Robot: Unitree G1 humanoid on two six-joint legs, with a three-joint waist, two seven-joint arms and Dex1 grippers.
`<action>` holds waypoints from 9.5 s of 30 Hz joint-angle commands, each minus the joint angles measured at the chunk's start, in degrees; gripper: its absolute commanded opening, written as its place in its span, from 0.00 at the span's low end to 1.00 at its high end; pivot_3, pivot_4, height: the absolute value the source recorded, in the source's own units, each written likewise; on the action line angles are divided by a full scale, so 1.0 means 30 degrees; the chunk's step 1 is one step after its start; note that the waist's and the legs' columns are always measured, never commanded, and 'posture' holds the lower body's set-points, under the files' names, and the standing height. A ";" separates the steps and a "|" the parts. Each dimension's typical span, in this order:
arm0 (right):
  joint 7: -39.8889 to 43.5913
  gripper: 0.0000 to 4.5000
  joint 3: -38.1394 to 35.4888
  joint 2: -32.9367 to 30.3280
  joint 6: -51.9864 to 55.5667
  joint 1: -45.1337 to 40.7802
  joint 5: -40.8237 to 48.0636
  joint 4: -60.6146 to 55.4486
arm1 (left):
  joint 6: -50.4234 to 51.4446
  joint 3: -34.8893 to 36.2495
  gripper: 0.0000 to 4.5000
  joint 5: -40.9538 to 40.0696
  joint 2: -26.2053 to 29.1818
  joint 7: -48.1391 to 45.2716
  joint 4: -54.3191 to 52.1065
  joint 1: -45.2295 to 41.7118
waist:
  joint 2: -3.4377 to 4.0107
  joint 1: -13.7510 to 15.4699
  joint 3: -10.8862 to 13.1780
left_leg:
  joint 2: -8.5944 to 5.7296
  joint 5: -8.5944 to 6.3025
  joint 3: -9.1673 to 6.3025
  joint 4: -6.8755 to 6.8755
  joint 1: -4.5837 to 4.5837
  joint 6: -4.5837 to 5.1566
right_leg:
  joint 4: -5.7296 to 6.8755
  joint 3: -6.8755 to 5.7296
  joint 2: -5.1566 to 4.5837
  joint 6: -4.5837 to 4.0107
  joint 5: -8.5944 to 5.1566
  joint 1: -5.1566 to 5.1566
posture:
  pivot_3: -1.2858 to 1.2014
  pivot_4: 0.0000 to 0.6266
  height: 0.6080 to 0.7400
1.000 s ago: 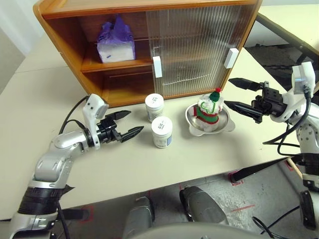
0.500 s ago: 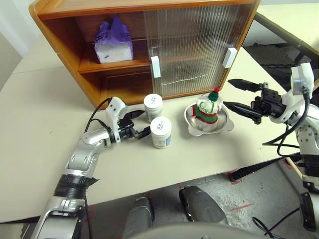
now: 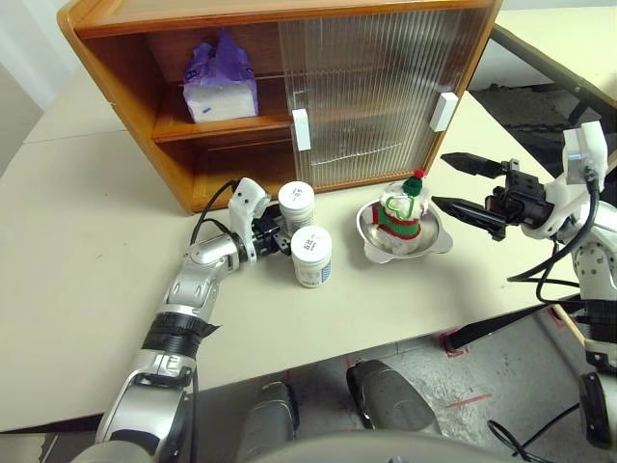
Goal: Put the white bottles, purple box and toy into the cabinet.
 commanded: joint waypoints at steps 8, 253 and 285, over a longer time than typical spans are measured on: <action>0.0045 1.00 -0.0072 -0.0182 -0.0073 -0.0015 0.0037 -0.0114 | 0.0971 -0.0335 0.69 0.0151 0.0487 -0.0928 -0.0198 0.0599 | 0.0000 -0.0065 -0.0001 | -0.0024 -0.0005 -0.0003 0.0009 0.0023 0.0017 | -0.0005 0.0012 -0.0001 0.0033 -0.0015 0.0043 | 0.38 0.17 1.00; 0.1190 1.00 0.0970 -0.0271 0.0788 -0.0044 0.0615 -0.0367 | -0.0891 0.2752 0.71 0.2293 0.0527 0.7593 0.2343 -0.1880 | 0.0175 -0.0383 -0.0139 | -0.0155 0.0014 -0.0317 0.0247 -0.0239 0.0052 | -0.0010 -0.0055 0.0004 -0.0150 0.0172 -0.0047 | 0.38 0.14 1.00; 0.1015 1.00 0.0689 -0.0416 0.0909 0.0396 0.0738 -0.0784 | -0.3481 0.4124 0.71 0.2581 -0.0785 1.1513 1.3726 -0.8900 | 0.0098 -0.0506 -0.0084 | -0.0527 0.0149 -0.0340 0.0320 -0.0231 0.0220 | -0.0030 -0.0036 -0.0034 0.0290 0.0135 0.0060 | 0.38 0.16 1.00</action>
